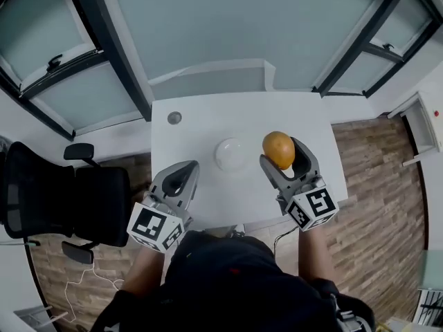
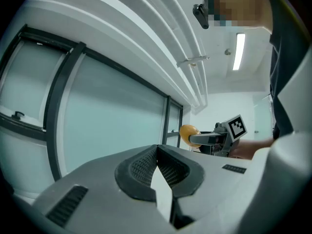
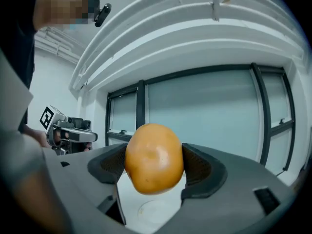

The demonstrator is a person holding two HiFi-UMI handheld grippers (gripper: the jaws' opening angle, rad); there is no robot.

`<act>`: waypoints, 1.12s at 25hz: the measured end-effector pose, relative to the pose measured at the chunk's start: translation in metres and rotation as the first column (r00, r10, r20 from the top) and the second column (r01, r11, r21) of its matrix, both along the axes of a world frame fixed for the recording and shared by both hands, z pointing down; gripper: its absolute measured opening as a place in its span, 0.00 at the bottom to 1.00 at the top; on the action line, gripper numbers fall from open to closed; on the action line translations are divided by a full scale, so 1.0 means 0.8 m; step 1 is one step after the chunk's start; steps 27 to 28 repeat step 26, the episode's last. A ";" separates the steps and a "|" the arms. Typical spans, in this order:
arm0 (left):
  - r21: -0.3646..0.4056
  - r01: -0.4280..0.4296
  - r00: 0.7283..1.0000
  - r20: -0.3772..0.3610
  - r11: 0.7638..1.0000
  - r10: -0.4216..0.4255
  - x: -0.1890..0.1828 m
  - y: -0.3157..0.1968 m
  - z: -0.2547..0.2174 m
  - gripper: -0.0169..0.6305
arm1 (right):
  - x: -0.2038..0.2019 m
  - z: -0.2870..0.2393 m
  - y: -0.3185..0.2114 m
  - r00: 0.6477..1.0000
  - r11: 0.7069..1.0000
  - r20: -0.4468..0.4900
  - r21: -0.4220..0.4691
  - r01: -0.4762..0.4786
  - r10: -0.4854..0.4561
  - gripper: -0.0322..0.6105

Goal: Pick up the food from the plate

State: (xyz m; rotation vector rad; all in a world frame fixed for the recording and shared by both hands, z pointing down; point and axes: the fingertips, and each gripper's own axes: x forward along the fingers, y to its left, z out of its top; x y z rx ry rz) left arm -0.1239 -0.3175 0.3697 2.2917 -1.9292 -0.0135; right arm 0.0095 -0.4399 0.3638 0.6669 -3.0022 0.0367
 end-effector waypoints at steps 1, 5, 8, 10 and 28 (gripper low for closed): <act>0.014 -0.013 1.000 0.005 1.000 0.013 0.005 -0.004 -0.007 0.06 | 0.009 -0.014 0.004 1.000 0.999 0.009 0.034 -0.023 0.023 0.62; 0.051 -0.066 0.998 0.027 0.997 0.064 0.031 -0.020 -0.031 0.06 | 0.044 -0.056 0.014 0.993 0.985 0.031 0.129 -0.117 0.114 0.62; 0.063 -0.106 0.994 0.047 0.992 0.103 0.051 -0.026 -0.040 0.06 | 0.063 -0.065 0.022 0.989 0.978 0.013 0.143 -0.149 0.149 0.62; 0.064 -0.121 0.992 0.054 0.991 0.118 0.061 -0.029 -0.042 0.06 | 0.073 -0.066 0.026 0.987 0.977 0.008 0.143 -0.157 0.158 0.62; 0.054 -0.120 0.991 0.068 0.991 0.117 0.074 -0.035 -0.044 0.06 | 0.086 -0.070 0.019 0.987 0.974 0.041 0.161 -0.161 0.157 0.62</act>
